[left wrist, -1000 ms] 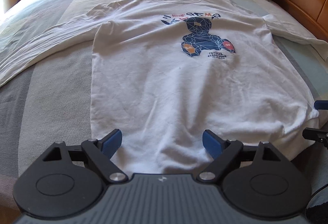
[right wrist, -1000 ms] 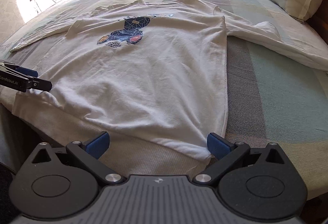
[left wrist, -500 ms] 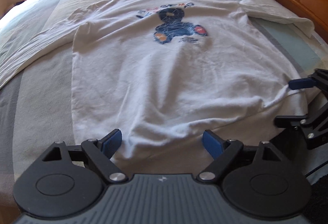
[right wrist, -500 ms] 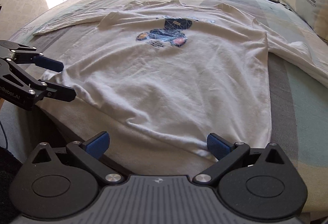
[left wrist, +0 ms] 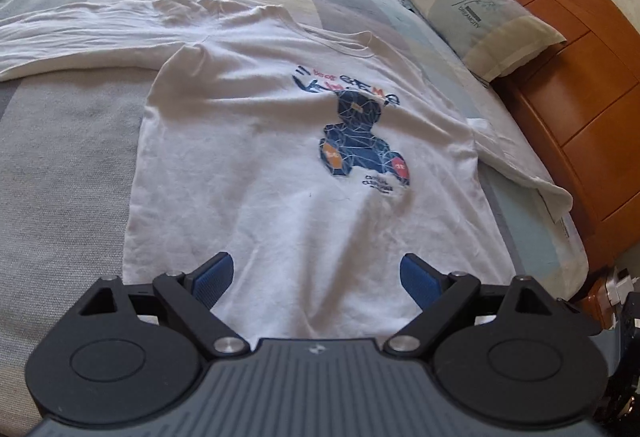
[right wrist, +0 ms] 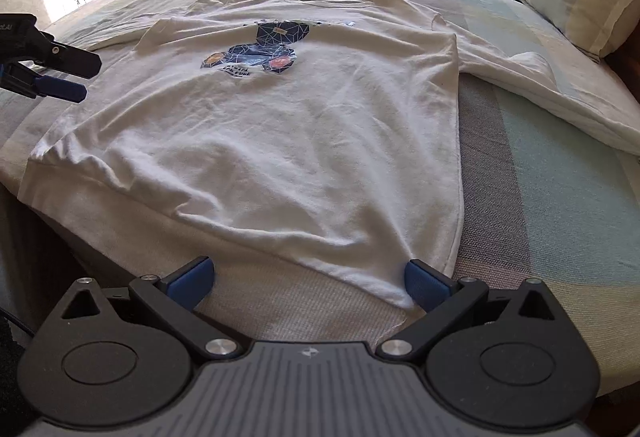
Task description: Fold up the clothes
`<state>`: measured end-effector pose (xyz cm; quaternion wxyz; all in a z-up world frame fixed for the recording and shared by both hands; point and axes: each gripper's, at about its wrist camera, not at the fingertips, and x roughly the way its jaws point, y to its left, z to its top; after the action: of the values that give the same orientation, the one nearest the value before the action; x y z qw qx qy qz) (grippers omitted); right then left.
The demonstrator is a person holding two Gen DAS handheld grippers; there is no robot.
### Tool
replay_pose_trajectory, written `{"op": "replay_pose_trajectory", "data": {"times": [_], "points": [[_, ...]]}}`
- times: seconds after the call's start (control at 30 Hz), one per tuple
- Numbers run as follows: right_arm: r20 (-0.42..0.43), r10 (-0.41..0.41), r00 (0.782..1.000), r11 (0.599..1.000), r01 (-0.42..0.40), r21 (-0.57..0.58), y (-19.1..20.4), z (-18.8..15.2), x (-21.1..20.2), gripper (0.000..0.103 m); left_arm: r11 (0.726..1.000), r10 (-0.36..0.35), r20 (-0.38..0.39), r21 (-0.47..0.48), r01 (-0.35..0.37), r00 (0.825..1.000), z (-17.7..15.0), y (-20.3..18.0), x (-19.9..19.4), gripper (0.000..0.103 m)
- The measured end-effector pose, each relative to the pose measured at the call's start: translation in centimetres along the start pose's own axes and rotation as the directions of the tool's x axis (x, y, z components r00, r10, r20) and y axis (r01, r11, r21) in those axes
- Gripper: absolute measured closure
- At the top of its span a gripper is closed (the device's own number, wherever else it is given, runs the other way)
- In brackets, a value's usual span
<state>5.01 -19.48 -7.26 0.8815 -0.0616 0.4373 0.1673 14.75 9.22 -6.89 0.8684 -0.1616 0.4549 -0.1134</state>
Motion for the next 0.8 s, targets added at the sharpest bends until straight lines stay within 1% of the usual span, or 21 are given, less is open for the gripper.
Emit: {"op": "replay_pose_trajectory", "data": {"times": [0.03, 0.07, 0.13, 0.2, 0.23, 0.37, 0.43, 0.5, 0.57, 0.63, 0.67, 0.7, 0.73, 0.77, 0.8], "points": [[0.001, 0.003, 1.0, 1.0, -0.003, 0.003, -0.1, -0.1, 0.0, 0.0, 0.999, 0.04, 0.005, 0.003, -0.04, 0.999, 0.1, 0.5, 0.6, 0.016], [0.003, 0.005, 1.0, 1.0, -0.005, 0.006, -0.3, -0.1, -0.1, 0.0, 0.997, 0.078, 0.019, 0.012, -0.079, 0.997, 0.3, 0.8, 0.8, 0.013], [0.007, 0.007, 1.0, 1.0, -0.007, 0.01, -0.4, -0.2, -0.1, 0.0, 0.993, 0.115, 0.024, -0.003, -0.115, 0.993, 1.1, 1.2, 1.0, 0.014], [0.009, 0.003, 1.0, 1.0, -0.004, 0.009, -0.3, -0.2, 0.0, 0.0, 0.984, 0.179, 0.038, 0.01, -0.18, 0.983, 2.0, 1.4, 1.3, 0.014], [0.009, 0.0, 1.0, 1.0, 0.0, 0.006, -0.3, -0.2, 0.0, 0.0, 0.982, 0.189, 0.041, 0.013, -0.189, 0.981, 2.3, 1.3, 1.3, 0.014], [0.011, 0.0, 1.0, 1.0, 0.0, 0.01, -0.3, -0.2, 0.0, 0.0, 0.985, 0.169, 0.045, 0.011, -0.17, 0.985, 2.9, 0.9, 0.6, 0.014], [0.014, -0.001, 1.0, 1.0, 0.0, 0.009, -0.3, -0.2, 0.0, 0.0, 0.995, 0.1, 0.029, 0.01, -0.1, 0.995, 2.2, 0.2, 0.4, 0.013], [0.019, -0.002, 1.0, 1.0, 0.002, 0.009, -0.3, -0.3, 0.0, 0.0, 1.0, 0.016, 0.009, 0.007, -0.016, 1.0, 1.4, -0.7, 0.2, 0.013], [0.02, -0.003, 1.0, 1.0, 0.003, 0.01, -0.3, -0.2, 0.1, 0.0, 0.998, -0.067, -0.011, 0.003, 0.067, 0.998, 0.5, -1.6, 0.0, 0.013], [0.02, -0.003, 1.0, 1.0, 0.003, 0.01, -0.3, -0.2, 0.1, 0.0, 0.989, -0.151, -0.031, -0.003, 0.151, 0.988, -0.4, -2.4, -0.2, 0.013], [0.021, -0.003, 1.0, 1.0, 0.003, 0.01, -0.3, -0.2, 0.1, 0.0, 0.988, -0.153, -0.043, -0.008, 0.153, 0.987, -0.7, -2.5, 0.1, 0.013], [0.024, -0.003, 1.0, 1.0, 0.002, 0.01, -0.3, -0.3, 0.1, 0.0, 0.992, -0.124, -0.061, -0.014, 0.123, 0.99, -0.9, -2.4, 0.8, 0.013], [0.026, -0.002, 1.0, 1.0, 0.002, 0.01, -0.3, -0.3, 0.0, 0.0, 0.993, -0.114, -0.065, -0.018, 0.113, 0.991, -0.9, -2.3, 1.0, 0.014], [0.027, -0.002, 1.0, 1.0, 0.002, 0.01, -0.3, -0.4, 0.0, 0.0, 0.993, -0.118, -0.061, -0.019, 0.117, 0.991, -0.8, -2.3, 0.8, 0.012], [0.028, -0.002, 1.0, 1.0, 0.002, 0.009, -0.3, -0.4, 0.1, 0.0, 0.992, -0.122, -0.058, -0.02, 0.121, 0.991, -0.7, -2.4, 0.7, 0.013]]}}
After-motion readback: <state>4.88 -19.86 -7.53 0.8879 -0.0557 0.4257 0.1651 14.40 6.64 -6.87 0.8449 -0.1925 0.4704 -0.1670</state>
